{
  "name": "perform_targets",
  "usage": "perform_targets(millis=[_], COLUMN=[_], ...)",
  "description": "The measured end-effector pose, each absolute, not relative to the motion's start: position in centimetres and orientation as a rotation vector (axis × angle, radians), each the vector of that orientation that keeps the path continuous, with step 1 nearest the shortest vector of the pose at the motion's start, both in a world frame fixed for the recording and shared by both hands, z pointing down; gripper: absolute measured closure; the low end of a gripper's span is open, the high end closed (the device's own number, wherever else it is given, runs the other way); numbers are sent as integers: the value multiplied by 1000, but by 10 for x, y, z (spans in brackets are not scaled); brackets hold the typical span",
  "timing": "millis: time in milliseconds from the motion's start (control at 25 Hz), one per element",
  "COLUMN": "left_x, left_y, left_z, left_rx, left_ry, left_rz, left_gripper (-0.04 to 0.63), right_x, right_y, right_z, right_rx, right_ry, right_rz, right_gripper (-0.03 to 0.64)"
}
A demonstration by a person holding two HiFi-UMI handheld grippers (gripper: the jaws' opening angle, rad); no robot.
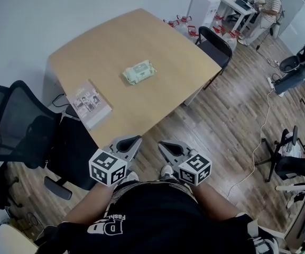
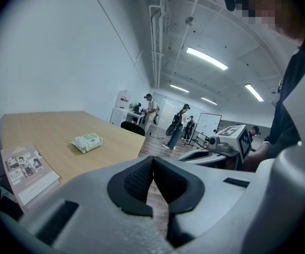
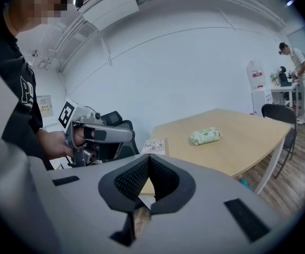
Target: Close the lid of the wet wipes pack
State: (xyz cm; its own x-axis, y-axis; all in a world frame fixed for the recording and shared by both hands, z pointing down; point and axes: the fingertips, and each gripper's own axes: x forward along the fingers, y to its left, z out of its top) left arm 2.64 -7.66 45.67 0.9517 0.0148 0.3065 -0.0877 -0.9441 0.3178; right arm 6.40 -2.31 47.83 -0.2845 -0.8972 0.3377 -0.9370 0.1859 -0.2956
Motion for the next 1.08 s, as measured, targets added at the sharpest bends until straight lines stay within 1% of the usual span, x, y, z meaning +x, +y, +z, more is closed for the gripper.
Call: perform_targets(millis=[1080], left_x=[41], left_y=[-82], left_z=[461], left_rx=[2770], left_ry=[-55], left_rz=[444], left_gripper=[577], right_x=[75], right_y=[-27], right_z=[483], right_rx=[1789], right_ry=[-2350], right_rz=[680], right_gripper=[612])
